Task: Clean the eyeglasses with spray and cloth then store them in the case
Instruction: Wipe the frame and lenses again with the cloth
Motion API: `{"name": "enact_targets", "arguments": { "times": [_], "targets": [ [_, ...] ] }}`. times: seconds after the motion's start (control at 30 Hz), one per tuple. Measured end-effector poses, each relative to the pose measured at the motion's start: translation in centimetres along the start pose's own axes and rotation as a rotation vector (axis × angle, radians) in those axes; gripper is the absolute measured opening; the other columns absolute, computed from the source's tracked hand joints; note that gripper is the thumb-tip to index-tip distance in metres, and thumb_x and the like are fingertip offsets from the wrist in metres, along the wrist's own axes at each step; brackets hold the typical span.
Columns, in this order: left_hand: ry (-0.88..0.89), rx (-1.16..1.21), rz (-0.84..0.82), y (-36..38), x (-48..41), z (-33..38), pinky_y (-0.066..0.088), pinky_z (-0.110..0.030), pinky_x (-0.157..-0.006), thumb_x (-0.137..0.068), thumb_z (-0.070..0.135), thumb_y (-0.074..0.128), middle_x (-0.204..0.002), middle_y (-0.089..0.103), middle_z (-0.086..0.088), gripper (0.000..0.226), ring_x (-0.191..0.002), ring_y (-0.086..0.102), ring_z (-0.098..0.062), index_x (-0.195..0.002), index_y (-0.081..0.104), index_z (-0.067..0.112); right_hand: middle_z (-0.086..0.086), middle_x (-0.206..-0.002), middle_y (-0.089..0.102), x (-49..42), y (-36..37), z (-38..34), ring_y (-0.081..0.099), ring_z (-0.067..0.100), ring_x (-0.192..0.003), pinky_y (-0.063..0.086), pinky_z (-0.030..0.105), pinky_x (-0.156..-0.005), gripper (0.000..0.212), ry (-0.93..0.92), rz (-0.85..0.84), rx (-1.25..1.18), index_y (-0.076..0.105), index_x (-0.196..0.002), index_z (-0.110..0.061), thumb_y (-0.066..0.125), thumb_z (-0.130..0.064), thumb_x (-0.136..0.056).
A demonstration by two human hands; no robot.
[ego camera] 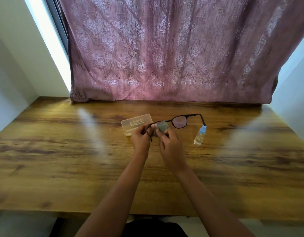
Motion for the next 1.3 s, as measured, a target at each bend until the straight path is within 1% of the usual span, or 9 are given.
{"name": "enact_targets", "arguments": {
  "times": [0.17,0.23,0.33,0.47,0.63,0.87,1.1,1.2,1.3],
  "targets": [
    [-0.028,0.026,-0.036,0.7,-0.3,-0.4,0.055,-0.035,-0.075,-0.08,0.008,0.067,-0.08,0.067,-0.006,0.008,-0.081,0.064,-0.02,-0.079,0.068,0.016,0.008,-0.081,0.056,-0.5,-1.6,1.5,0.054,0.019,-0.072,0.044,0.023,-0.061,0.016,0.046,0.071,0.034,0.065,-0.099,0.003,0.062,-0.002,-0.084],
    [-0.03,0.015,-0.035,0.7,-0.5,-0.6,0.055,-0.039,-0.078,-0.079,0.009,0.069,-0.082,0.068,-0.008,0.004,-0.083,0.064,-0.022,-0.082,0.069,0.011,0.01,-0.083,0.058,-1.3,-2.5,2.2,0.057,0.02,-0.075,0.042,0.021,-0.063,0.015,0.109,0.126,0.04,0.067,-0.096,0.002,0.063,-0.003,-0.082],
    [-0.026,0.001,-0.057,1.0,-0.5,-0.8,0.055,-0.037,-0.079,-0.079,0.01,0.069,-0.087,0.069,-0.012,0.015,-0.087,0.064,-0.024,-0.092,0.069,0.003,0.01,-0.087,0.062,-2.5,-2.8,2.5,0.06,0.019,-0.079,0.043,0.019,-0.066,0.011,0.15,0.175,0.025,0.068,-0.091,0.001,0.066,-0.003,-0.08],
    [-0.042,0.04,-0.053,1.1,-0.6,-0.9,0.054,-0.034,-0.076,-0.079,0.006,0.067,-0.085,0.068,-0.012,0.009,-0.084,0.064,-0.023,-0.088,0.069,0.007,0.011,-0.087,0.061,-2.8,-1.2,1.8,0.06,0.021,-0.078,0.051,0.028,-0.066,0.007,0.13,0.124,-0.017,0.066,-0.087,0.0,0.063,-0.005,-0.082],
    [-0.017,0.025,-0.037,0.7,-0.8,-0.7,0.053,-0.02,-0.067,-0.08,0.01,0.067,-0.082,0.068,-0.007,0.007,-0.079,0.064,-0.015,-0.087,0.068,0.009,0.008,-0.087,0.06,-1.6,-0.5,1.9,0.057,0.016,-0.077,0.041,0.02,-0.064,0.007,0.103,0.056,-0.002,0.065,-0.088,-0.003,0.06,-0.007,-0.085],
    [-0.02,0.036,-0.051,1.3,-0.7,-1.0,0.053,-0.02,-0.064,-0.08,0.007,0.068,-0.081,0.067,-0.007,0.017,-0.076,0.064,-0.013,-0.094,0.067,-0.002,0.007,-0.079,0.06,-3.3,-2.6,3.2,0.056,0.017,-0.067,0.035,0.02,-0.053,0.003,0.201,0.162,0.047,0.062,-0.078,-0.006,0.063,-0.004,-0.081],
    [-0.014,0.081,-0.042,1.2,-0.4,-0.5,0.052,-0.017,-0.06,-0.083,0.003,0.063,-0.077,0.066,-0.006,0.006,-0.067,0.065,-0.005,-0.086,0.067,0.006,0.009,-0.086,0.062,-2.1,-0.4,1.6,0.06,0.019,-0.075,0.05,0.03,-0.062,0.006,0.104,0.079,-0.062,0.065,-0.088,-0.004,0.06,-0.006,-0.084],
    [-0.026,0.081,-0.032,1.0,-0.5,-0.6,0.054,-0.018,-0.063,-0.083,0.005,0.064,-0.079,0.067,-0.005,0.005,-0.071,0.065,-0.007,-0.084,0.067,0.009,0.009,-0.088,0.063,-0.8,-0.2,1.3,0.06,0.018,-0.078,0.048,0.023,-0.067,0.015,0.053,0.048,-0.044,0.067,-0.098,-0.002,0.061,-0.006,-0.085],
    [-0.025,0.064,-0.041,1.1,-0.6,-0.7,0.055,-0.021,-0.066,-0.082,0.008,0.065,-0.079,0.067,-0.004,0.003,-0.074,0.065,-0.009,-0.083,0.068,0.01,0.009,-0.084,0.063,-1.0,-1.2,2.0,0.06,0.017,-0.073,0.047,0.023,-0.063,0.01,0.075,0.065,-0.03,0.068,-0.092,-0.001,0.061,-0.004,-0.084]
  ]
}}
Point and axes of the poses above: each hand's wrist, its own x-axis away from the middle knuckle, its own y-axis out of the palm, z = x × y, the point moved 10 cm from there along -x, towards the middle knuckle
